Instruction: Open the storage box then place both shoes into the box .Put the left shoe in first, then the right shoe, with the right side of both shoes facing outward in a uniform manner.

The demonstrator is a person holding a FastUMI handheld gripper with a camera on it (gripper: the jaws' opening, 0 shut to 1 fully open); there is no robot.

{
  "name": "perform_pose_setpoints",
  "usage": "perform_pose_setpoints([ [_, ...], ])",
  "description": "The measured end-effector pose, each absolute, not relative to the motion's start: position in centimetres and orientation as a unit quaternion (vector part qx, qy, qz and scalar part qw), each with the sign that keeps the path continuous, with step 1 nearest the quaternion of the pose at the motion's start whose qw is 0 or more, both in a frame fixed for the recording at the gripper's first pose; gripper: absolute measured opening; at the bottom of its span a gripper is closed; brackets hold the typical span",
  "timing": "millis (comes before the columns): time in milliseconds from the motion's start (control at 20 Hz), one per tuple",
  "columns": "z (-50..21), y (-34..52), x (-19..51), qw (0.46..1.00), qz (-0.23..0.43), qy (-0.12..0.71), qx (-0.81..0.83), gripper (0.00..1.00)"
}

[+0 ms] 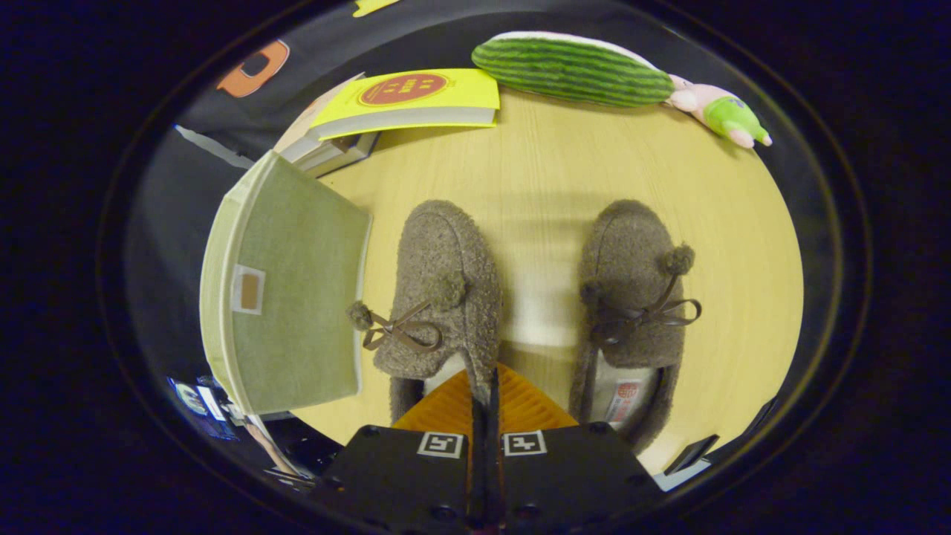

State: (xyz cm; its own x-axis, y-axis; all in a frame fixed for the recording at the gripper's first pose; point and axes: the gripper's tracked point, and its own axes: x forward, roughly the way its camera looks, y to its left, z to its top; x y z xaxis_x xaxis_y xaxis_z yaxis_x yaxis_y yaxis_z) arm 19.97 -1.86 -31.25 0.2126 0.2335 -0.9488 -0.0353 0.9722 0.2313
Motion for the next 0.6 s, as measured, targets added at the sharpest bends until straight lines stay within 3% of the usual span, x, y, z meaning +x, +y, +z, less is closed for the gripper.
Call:
perform_pose_setpoints([
  [600, -16.3, 8.7, 20.5, 0.816, 0.107, 0.562, 0.081, 0.07],
])
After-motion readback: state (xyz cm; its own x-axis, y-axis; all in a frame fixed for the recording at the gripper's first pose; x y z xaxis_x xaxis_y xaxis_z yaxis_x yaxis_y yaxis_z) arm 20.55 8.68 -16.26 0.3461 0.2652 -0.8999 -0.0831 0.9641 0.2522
